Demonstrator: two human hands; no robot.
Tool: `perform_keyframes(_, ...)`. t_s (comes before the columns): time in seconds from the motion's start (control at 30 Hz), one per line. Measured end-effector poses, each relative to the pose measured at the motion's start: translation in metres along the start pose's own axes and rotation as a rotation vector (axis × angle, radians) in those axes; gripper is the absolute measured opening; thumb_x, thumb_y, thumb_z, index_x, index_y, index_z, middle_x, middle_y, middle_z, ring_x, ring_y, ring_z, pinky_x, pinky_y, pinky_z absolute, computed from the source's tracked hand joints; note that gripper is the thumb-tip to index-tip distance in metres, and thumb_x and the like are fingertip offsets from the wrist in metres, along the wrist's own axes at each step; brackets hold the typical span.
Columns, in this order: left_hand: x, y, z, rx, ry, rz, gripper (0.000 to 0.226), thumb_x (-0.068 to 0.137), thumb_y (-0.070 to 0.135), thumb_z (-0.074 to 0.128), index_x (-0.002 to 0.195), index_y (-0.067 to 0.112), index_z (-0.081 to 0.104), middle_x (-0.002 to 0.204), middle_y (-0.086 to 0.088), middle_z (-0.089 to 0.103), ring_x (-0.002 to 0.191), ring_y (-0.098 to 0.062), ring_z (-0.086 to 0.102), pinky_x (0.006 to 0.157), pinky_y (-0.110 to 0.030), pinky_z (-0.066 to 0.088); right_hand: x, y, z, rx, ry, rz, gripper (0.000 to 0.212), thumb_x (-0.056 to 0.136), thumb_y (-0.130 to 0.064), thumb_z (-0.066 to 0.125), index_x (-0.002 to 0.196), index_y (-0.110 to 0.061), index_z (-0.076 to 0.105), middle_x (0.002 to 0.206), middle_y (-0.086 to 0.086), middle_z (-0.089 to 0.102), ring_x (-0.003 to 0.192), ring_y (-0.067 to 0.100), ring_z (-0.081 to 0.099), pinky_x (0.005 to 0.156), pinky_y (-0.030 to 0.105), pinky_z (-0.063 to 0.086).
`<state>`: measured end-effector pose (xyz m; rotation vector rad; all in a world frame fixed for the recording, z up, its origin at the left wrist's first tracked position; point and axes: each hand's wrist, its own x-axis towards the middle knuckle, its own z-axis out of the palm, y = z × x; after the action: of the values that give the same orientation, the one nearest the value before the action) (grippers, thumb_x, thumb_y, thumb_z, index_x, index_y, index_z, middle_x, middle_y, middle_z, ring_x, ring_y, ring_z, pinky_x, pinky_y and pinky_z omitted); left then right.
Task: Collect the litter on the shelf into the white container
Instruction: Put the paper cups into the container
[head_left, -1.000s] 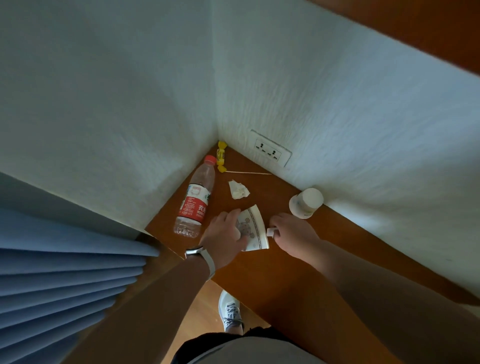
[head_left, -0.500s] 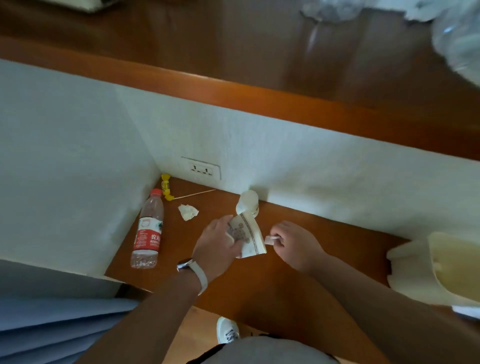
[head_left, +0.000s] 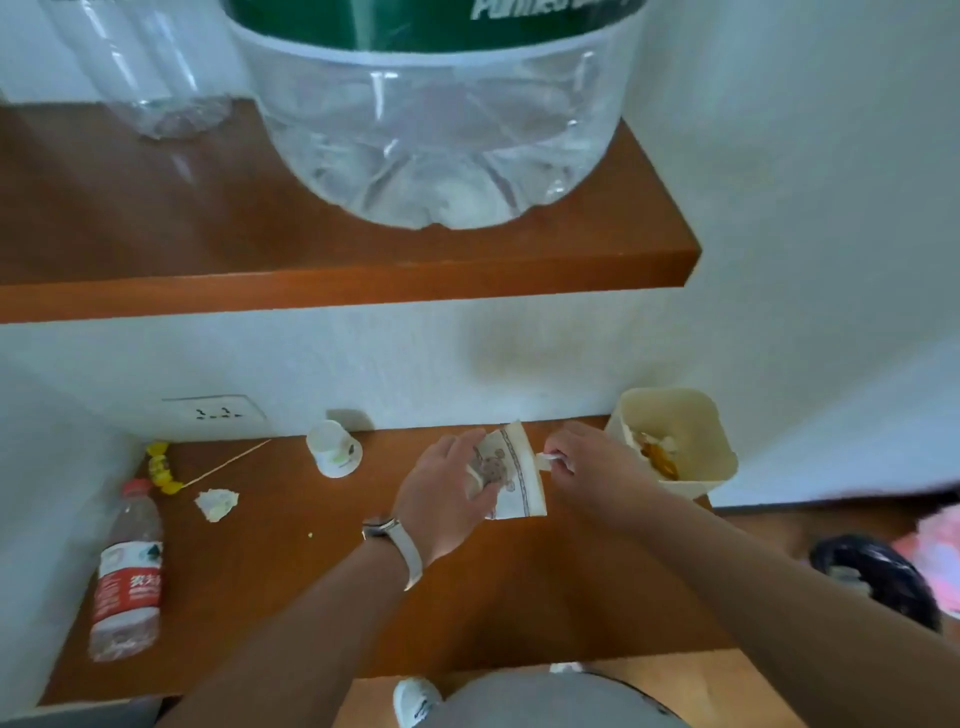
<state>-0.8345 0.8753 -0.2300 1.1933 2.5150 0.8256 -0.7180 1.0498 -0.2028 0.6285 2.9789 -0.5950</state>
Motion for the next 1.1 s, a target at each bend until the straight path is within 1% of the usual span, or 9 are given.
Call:
perform_keyframes(0.13, 0.018, 0.049, 0.027, 0.008, -0.045, 0.062, 0.059, 0.088, 0.042, 0.062, 0.140, 0.029, 0.038, 0.124, 0.006, 0.055, 0.107, -0.011, 0.052, 0.080, -0.020, 0.050, -0.030, 0.052, -0.014, 0.019, 0.099, 0.089, 0.016, 0.094, -0.022, 0.052, 0.105, -0.021, 0.064, 0.104, -0.007, 0.061, 0.086, 0.010, 0.054, 0.071, 0.024, 0.046)
perform_keyframes(0.27, 0.039, 0.088, 0.051, 0.016, -0.081, 0.055, 0.062, 0.089, 0.045, 0.059, 0.143, 0.028, 0.033, 0.122, 0.006, 0.053, 0.105, -0.012, 0.051, 0.085, -0.026, 0.049, -0.048, 0.095, -0.024, 0.096, 0.131, 0.141, 0.019, 0.093, -0.021, 0.053, 0.108, -0.016, 0.063, 0.105, -0.002, 0.061, 0.094, 0.019, 0.057, 0.072, 0.029, 0.043)
perform_keyframes(0.37, 0.051, 0.111, 0.066, -0.003, -0.069, 0.027, 0.060, 0.090, 0.044, 0.059, 0.142, 0.029, 0.033, 0.118, 0.008, 0.052, 0.100, -0.010, 0.051, 0.081, -0.026, 0.049, -0.053, 0.122, -0.031, 0.115, 0.173, 0.165, 0.020, 0.094, -0.023, 0.052, 0.109, -0.017, 0.063, 0.106, -0.003, 0.060, 0.089, 0.019, 0.057, 0.070, 0.030, 0.045)
perform_keyframes(0.5, 0.065, 0.134, 0.084, 0.002, -0.048, 0.001, 0.058, 0.090, 0.046, 0.059, 0.140, 0.032, 0.033, 0.118, 0.010, 0.052, 0.098, -0.009, 0.051, 0.079, -0.026, 0.052, -0.052, 0.151, -0.036, 0.123, 0.219, 0.156, 0.015, 0.092, -0.023, 0.054, 0.101, -0.017, 0.064, 0.096, -0.003, 0.061, 0.083, 0.018, 0.057, 0.065, 0.026, 0.041)
perform_keyframes(0.6, 0.072, 0.148, 0.094, 0.023, -0.071, 0.008, 0.058, 0.091, 0.044, 0.059, 0.141, 0.030, 0.034, 0.119, 0.009, 0.051, 0.099, -0.008, 0.049, 0.078, -0.023, 0.046, -0.050, 0.166, -0.038, 0.150, 0.217, 0.164, 0.014, 0.092, -0.026, 0.054, 0.098, -0.018, 0.064, 0.095, -0.005, 0.059, 0.082, 0.013, 0.053, 0.062, 0.021, 0.036)
perform_keyframes(0.67, 0.078, 0.155, 0.098, 0.024, -0.073, 0.012, 0.056, 0.091, 0.043, 0.058, 0.140, 0.030, 0.035, 0.119, 0.008, 0.052, 0.099, -0.009, 0.050, 0.078, -0.022, 0.046, -0.050, 0.173, -0.038, 0.181, 0.211, 0.172, 0.014, 0.091, -0.025, 0.054, 0.099, -0.019, 0.064, 0.094, -0.004, 0.059, 0.082, 0.013, 0.053, 0.064, 0.021, 0.039)
perform_keyframes(0.87, 0.099, 0.165, 0.112, 0.083, -0.078, 0.011, 0.052, 0.091, 0.046, 0.057, 0.136, 0.033, 0.036, 0.119, 0.009, 0.053, 0.097, -0.010, 0.054, 0.076, -0.029, 0.057, -0.044, 0.189, -0.044, 0.261, 0.195, 0.176, 0.022, 0.093, -0.027, 0.054, 0.110, -0.018, 0.063, 0.102, -0.003, 0.060, 0.090, 0.013, 0.055, 0.076, 0.028, 0.049)
perform_keyframes(1.0, 0.107, 0.164, 0.119, 0.154, -0.090, 0.085, 0.047, 0.090, 0.050, 0.053, 0.132, 0.033, 0.042, 0.119, 0.008, 0.054, 0.100, -0.011, 0.052, 0.084, -0.032, 0.053, -0.037, 0.198, -0.048, 0.255, 0.192, 0.167, 0.023, 0.093, -0.028, 0.054, 0.109, -0.016, 0.065, 0.105, -0.002, 0.061, 0.093, 0.014, 0.056, 0.082, 0.031, 0.050)
perform_keyframes(1.1, 0.110, 0.163, 0.121, 0.210, -0.108, 0.147, 0.048, 0.089, 0.051, 0.052, 0.133, 0.033, 0.046, 0.128, 0.009, 0.052, 0.113, -0.013, 0.048, 0.097, -0.032, 0.043, -0.029, 0.203, -0.050, 0.246, 0.191, 0.144, 0.026, 0.094, -0.028, 0.054, 0.114, -0.015, 0.064, 0.111, -0.001, 0.061, 0.101, 0.015, 0.055, 0.086, 0.028, 0.046)
